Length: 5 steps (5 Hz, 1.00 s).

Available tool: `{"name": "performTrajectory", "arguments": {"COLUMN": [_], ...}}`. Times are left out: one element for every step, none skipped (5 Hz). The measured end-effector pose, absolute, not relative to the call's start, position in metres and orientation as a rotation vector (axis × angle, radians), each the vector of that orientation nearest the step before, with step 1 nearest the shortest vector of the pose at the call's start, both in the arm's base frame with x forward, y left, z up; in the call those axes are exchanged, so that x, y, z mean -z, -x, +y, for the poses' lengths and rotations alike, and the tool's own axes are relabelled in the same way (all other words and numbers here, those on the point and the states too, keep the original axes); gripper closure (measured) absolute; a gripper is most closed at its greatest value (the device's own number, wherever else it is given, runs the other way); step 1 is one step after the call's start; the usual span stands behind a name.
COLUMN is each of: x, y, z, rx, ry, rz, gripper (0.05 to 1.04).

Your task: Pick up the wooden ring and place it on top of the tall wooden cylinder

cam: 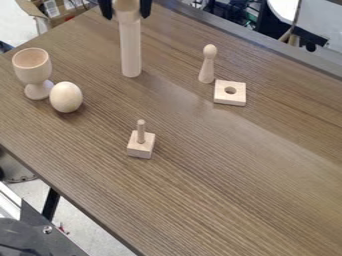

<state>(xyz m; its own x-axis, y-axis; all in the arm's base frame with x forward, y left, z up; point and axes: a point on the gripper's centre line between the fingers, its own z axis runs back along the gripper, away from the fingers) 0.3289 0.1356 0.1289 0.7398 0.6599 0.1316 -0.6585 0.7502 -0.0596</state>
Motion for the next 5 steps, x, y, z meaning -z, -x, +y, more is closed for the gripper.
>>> {"name": "performTrajectory", "arguments": {"x": [-0.1219, -0.1214, -0.1187, -0.1136, -0.1141], "y": [-0.3295, -0.33, -0.3309, -0.3313, -0.3324], "z": [0.1368, 0.137, 0.1371, 0.1378, 0.1386], "rx": [-0.727, -0.73, -0.734, -0.735, -0.736], "ry": [0.011, 0.011, 0.013, 0.011, 0.005], "rz": [-0.132, -0.134, -0.126, -0.113, -0.121], "gripper": [0.327, 0.328, 0.328, 0.328, 0.328]}}
